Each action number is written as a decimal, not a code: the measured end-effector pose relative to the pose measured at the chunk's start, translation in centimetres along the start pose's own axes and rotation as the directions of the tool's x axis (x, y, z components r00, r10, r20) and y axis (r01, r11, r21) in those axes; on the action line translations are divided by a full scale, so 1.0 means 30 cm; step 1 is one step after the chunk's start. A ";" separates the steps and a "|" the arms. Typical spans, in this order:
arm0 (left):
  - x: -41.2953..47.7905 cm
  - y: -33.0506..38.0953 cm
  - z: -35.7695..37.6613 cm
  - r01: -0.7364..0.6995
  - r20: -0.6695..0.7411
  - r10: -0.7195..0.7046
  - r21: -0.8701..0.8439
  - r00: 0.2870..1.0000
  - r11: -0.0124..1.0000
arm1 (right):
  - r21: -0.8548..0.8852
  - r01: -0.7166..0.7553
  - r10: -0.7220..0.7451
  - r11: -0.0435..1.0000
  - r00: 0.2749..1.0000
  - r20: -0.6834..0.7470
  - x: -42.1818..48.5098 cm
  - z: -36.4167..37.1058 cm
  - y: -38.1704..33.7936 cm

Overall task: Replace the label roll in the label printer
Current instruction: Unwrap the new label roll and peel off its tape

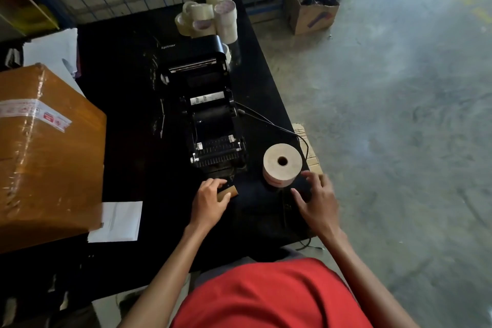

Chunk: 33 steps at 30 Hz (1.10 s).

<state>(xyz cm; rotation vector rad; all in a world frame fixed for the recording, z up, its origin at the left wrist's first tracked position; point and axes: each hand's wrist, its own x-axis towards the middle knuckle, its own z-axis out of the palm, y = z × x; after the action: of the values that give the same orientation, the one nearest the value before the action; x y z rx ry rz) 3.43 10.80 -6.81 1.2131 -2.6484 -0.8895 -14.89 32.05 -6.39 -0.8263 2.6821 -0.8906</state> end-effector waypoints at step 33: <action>0.151 0.303 -0.142 0.524 0.513 -0.123 -0.795 0.850 0.305 | 0.768 -0.394 -0.029 0.505 0.881 0.471 0.159 -0.153 -0.286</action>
<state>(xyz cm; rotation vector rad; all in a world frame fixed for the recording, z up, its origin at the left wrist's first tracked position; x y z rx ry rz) -4.32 10.20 0.99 1.2633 -1.3766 -2.4253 -16.58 25.92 2.40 -0.3811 1.5440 -1.5368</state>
